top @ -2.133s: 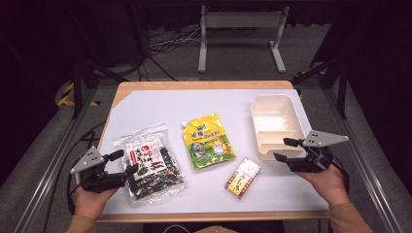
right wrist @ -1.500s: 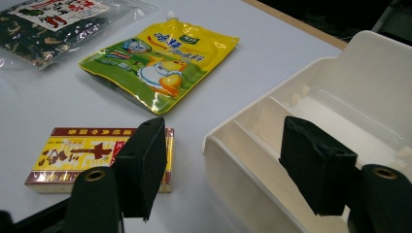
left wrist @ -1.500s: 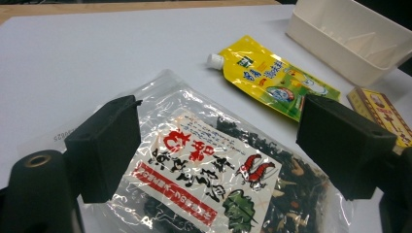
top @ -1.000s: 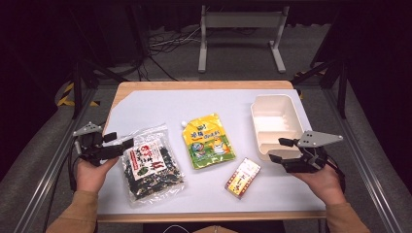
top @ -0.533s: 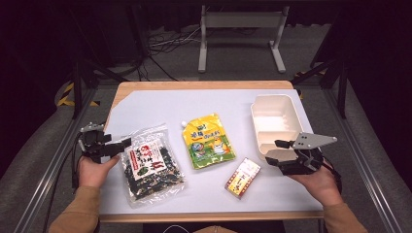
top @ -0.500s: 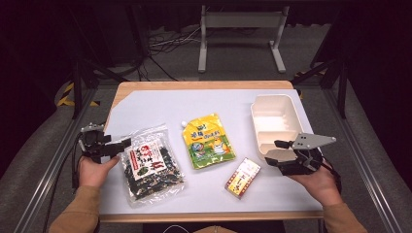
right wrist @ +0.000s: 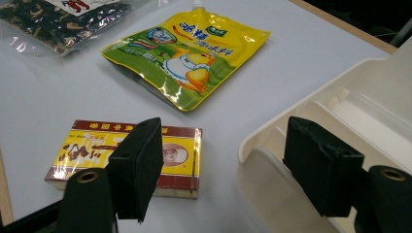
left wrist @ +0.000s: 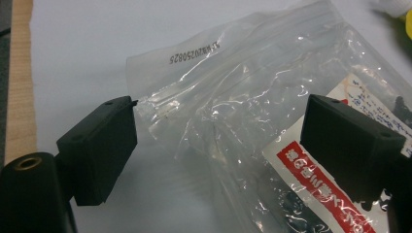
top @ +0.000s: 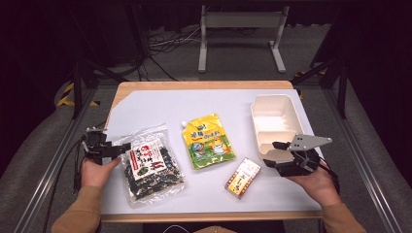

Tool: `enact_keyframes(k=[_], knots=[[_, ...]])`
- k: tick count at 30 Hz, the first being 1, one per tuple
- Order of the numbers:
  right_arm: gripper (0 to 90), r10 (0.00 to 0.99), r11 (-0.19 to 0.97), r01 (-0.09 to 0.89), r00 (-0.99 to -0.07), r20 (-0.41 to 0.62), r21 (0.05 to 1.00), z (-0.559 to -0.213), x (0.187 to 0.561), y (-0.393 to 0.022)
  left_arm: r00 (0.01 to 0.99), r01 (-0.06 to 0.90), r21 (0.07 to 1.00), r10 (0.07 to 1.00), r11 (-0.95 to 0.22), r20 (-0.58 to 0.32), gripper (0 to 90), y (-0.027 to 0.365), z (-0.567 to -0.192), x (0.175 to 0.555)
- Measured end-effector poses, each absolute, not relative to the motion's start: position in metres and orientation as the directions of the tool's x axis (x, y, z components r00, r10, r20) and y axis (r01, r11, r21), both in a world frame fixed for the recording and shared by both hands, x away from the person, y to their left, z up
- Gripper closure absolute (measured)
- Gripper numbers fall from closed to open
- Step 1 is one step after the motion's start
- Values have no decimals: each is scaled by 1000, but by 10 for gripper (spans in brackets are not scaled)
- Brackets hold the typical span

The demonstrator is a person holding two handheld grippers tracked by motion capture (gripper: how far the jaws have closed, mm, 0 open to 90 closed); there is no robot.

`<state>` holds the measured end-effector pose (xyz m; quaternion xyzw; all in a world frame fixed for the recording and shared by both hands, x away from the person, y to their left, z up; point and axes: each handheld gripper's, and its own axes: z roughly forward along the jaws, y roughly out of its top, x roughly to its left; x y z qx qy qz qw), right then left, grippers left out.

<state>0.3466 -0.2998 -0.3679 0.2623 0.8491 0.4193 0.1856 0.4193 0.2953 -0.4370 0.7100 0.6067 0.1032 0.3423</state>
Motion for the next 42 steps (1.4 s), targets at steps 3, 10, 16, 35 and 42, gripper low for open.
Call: enact_keyframes(k=[3, 10, 16, 35, 42], knots=[[295, 597, 527, 287, -795, -108, 800, -370, 347, -298, 247, 801, 597, 930, -39, -271, 166, 293, -440, 421], [287, 593, 537, 284, -796, -117, 794, -373, 347, -297, 242, 818, 572, 938, -61, -246, 250, 291, -441, 421], [279, 594, 537, 284, -796, -117, 794, -374, 347, -296, 234, 815, 574, 949, -75, -210, 380, 287, -441, 418], [273, 580, 544, 273, -806, -120, 793, -376, 350, -294, 245, 781, 621, 945, -60, -217, 764, 278, -442, 411], [271, 580, 542, 271, -805, -120, 796, -376, 349, -295, 258, 758, 650, 940, -52, -225, 897, 280, -437, 407]])
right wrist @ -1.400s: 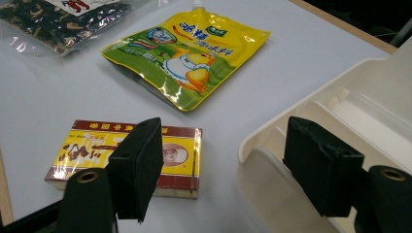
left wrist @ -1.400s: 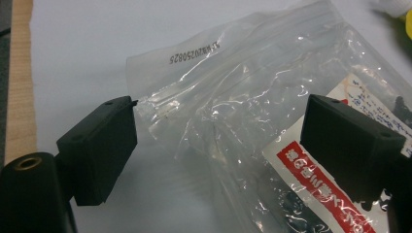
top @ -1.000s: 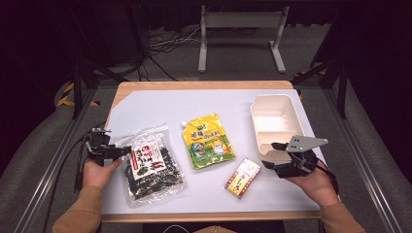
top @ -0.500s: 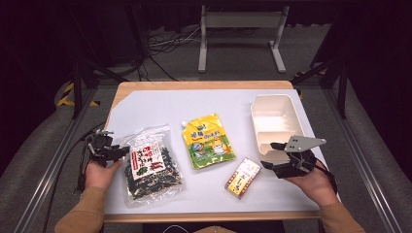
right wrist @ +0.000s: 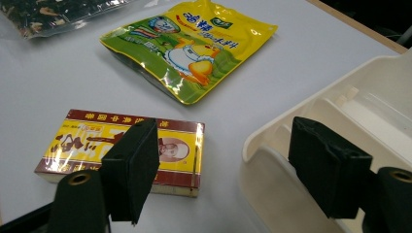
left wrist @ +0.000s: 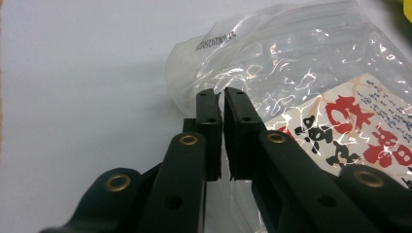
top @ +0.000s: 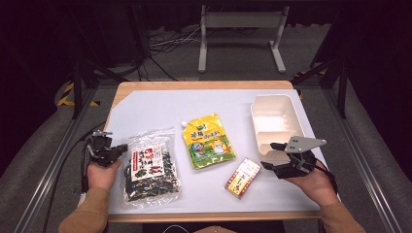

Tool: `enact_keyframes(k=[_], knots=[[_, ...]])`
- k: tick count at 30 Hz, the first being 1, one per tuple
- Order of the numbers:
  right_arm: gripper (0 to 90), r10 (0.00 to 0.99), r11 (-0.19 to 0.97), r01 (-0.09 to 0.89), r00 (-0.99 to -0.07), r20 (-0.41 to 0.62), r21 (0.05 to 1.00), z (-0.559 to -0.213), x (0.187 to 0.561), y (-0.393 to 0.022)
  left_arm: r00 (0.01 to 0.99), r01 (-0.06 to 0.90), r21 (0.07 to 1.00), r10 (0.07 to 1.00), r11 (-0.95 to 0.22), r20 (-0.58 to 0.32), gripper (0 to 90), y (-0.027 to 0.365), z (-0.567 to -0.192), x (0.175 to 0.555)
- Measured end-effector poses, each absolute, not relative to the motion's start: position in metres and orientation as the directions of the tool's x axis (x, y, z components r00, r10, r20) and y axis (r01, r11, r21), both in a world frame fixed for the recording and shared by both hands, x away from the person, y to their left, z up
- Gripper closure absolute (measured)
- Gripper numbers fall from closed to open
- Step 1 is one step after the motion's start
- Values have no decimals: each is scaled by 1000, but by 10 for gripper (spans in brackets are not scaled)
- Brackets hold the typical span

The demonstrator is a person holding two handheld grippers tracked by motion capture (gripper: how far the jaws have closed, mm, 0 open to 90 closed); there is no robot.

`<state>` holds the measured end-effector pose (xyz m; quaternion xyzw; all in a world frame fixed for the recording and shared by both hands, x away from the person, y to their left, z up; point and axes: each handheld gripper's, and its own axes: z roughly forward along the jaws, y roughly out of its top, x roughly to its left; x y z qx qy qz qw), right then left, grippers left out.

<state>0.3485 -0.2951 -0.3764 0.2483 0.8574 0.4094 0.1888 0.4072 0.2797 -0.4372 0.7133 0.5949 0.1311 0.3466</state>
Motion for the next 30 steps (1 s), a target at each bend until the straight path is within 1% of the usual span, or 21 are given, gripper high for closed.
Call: enact_keyframes(k=[2, 8, 10, 12, 13, 16, 17, 18, 20, 22, 23, 26, 27, 30], knots=[[271, 581, 541, 272, -805, -120, 796, -376, 348, -295, 262, 755, 654, 939, -56, -222, 900, 279, -437, 407], [271, 583, 541, 273, -803, -122, 795, -376, 349, -295, 261, 765, 644, 927, -29, -268, 900, 284, -438, 408], [270, 583, 541, 273, -803, -121, 796, -376, 349, -295, 251, 774, 633, 927, -19, -279, 876, 285, -439, 409], [270, 583, 541, 272, -803, -122, 796, -376, 349, -295, 244, 779, 627, 927, -12, -285, 771, 285, -440, 409], [270, 583, 541, 272, -804, -122, 796, -376, 349, -295, 239, 783, 621, 923, 1, -303, 771, 287, -441, 410], [268, 582, 541, 272, -804, -121, 796, -376, 349, -295, 240, 794, 608, 915, 7, -323, 706, 287, -442, 412], [268, 582, 541, 272, -804, -121, 796, -376, 349, -295, 242, 815, 580, 911, -3, -335, 625, 285, -445, 414], [268, 582, 540, 271, -805, -120, 797, -377, 349, -295, 253, 801, 599, 912, -10, -323, 577, 283, -446, 413], [268, 581, 539, 272, -805, -118, 797, -377, 349, -295, 254, 806, 592, 918, -27, -304, 576, 279, -444, 413], [267, 581, 540, 272, -805, -119, 797, -377, 349, -295, 256, 806, 591, 918, -30, -303, 603, 277, -445, 413], [267, 580, 540, 272, -806, -118, 797, -377, 349, -295, 260, 805, 592, 920, -38, -294, 633, 275, -445, 414], [267, 579, 540, 271, -807, -118, 796, -377, 350, -295, 285, 812, 582, 900, -44, -331, 771, 272, -446, 414], [267, 579, 540, 271, -807, -118, 796, -377, 350, -295, 285, 812, 582, 900, -44, -331, 790, 272, -446, 414], [266, 578, 542, 271, -807, -119, 796, -377, 350, -294, 295, 816, 577, 882, -33, -368, 812, 274, -448, 415]])
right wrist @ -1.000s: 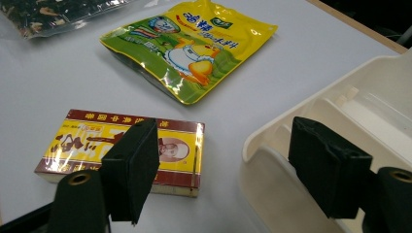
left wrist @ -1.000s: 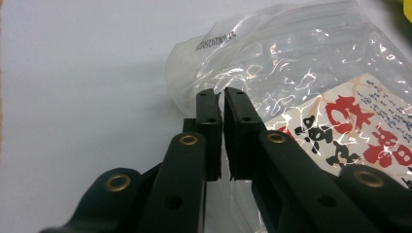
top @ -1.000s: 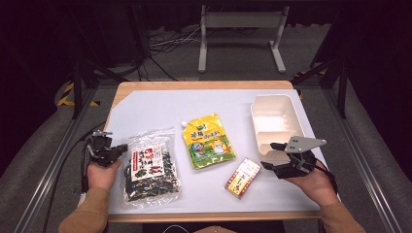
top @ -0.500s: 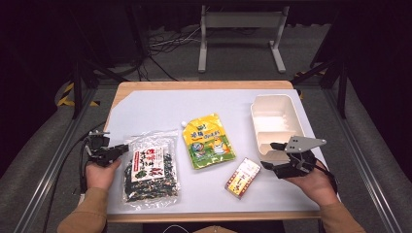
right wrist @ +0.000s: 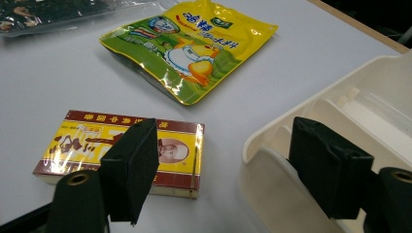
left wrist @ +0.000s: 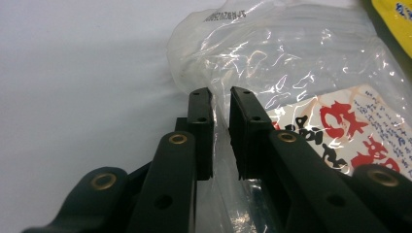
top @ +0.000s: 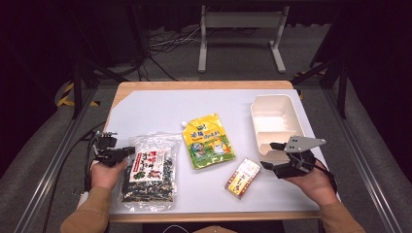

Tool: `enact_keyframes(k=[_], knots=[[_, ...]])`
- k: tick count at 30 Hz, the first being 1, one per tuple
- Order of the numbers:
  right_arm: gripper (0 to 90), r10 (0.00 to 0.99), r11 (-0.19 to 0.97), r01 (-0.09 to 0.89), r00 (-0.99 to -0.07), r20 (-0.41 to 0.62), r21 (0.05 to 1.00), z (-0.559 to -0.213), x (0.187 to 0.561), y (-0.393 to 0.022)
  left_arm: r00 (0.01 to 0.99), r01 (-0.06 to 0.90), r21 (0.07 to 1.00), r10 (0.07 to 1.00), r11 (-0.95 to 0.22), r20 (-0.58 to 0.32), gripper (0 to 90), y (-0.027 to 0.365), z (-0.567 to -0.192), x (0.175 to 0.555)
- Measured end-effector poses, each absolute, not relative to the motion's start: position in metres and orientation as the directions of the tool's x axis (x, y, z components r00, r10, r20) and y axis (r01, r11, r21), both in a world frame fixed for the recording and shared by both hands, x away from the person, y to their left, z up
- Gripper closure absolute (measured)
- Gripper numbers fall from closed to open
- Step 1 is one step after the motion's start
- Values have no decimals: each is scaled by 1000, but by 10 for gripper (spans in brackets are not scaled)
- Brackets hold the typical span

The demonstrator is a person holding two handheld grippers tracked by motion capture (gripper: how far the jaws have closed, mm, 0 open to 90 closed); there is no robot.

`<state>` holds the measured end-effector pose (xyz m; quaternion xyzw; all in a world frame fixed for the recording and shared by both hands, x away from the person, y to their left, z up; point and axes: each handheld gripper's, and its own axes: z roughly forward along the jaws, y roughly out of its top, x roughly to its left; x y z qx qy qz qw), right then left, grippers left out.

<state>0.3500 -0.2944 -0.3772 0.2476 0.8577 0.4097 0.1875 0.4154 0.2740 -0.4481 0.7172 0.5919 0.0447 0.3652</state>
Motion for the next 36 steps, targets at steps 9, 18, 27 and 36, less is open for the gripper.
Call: enact_keyframes(k=[9, 18, 27, 36], knots=[[265, 580, 543, 273, -805, -120, 795, -377, 349, -294, 326, 795, 607, 837, 10, -440, 871, 279, -443, 413], [293, 572, 536, 257, -811, -123, 804, -369, 345, -291, 401, 693, 720, 809, 40, -430, 876, 286, -409, 399], [308, 559, 521, 236, -821, -119, 820, -361, 344, -283, 490, 594, 803, 772, 44, -405, 880, 281, -379, 382], [323, 549, 496, 219, -829, -108, 840, -351, 342, -278, 597, 474, 880, 732, 8, -328, 881, 267, -346, 364]])
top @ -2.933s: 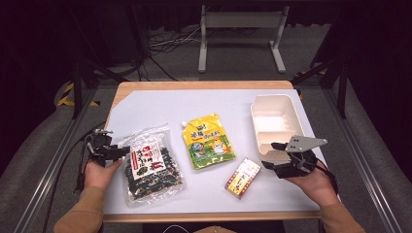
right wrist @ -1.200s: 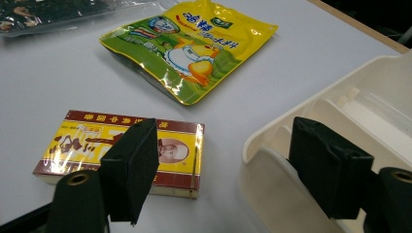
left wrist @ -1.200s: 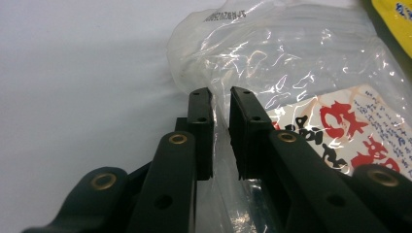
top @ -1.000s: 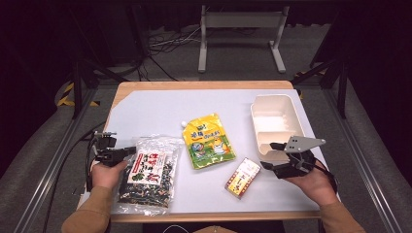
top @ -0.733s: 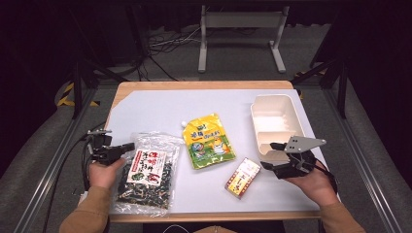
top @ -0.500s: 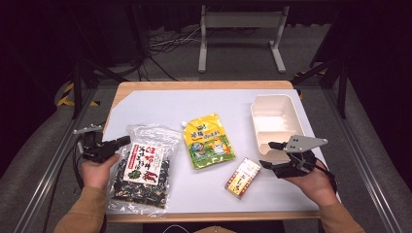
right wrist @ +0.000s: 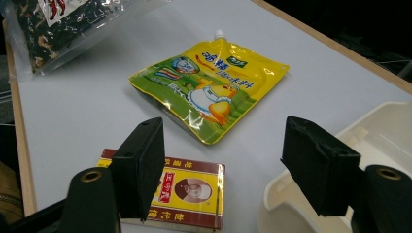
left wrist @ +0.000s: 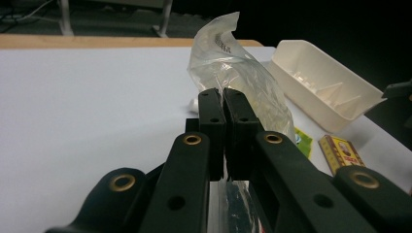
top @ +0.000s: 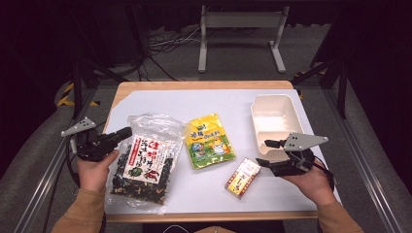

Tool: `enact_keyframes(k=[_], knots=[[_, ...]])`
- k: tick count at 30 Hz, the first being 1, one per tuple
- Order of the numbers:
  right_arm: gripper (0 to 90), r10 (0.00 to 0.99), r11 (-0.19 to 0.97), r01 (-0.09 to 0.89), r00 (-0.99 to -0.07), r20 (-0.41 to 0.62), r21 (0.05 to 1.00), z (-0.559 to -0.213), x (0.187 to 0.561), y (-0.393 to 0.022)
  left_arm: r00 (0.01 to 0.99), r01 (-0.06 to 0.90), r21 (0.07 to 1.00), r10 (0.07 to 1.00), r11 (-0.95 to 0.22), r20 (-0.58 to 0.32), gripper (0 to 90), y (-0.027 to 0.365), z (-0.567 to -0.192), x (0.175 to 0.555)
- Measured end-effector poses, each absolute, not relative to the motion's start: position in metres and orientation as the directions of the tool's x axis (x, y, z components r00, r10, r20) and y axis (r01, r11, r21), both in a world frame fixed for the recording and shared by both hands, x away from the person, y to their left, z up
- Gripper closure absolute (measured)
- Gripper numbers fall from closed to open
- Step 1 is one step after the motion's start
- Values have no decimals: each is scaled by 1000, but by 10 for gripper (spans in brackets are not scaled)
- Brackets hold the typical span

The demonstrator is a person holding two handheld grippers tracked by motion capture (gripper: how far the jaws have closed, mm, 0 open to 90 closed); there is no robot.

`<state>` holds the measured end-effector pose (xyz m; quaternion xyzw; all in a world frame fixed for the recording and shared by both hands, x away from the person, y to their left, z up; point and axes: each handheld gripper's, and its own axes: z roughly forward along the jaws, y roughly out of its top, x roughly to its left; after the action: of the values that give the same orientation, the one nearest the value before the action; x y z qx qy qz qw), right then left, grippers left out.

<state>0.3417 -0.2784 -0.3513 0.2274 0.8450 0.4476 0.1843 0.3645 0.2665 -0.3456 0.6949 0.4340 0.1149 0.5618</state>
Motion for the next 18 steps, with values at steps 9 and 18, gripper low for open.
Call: enact_keyframes(k=[9, 18], knots=[[341, 525, 463, 204, -848, -81, 863, -342, 343, -268, 667, 341, 940, 708, -13, -232, 879, 255, -321, 346], [355, 475, 460, 173, -877, -77, 871, -337, 349, -241, 700, 256, 967, 689, 3, -188, 880, 250, -304, 333]])
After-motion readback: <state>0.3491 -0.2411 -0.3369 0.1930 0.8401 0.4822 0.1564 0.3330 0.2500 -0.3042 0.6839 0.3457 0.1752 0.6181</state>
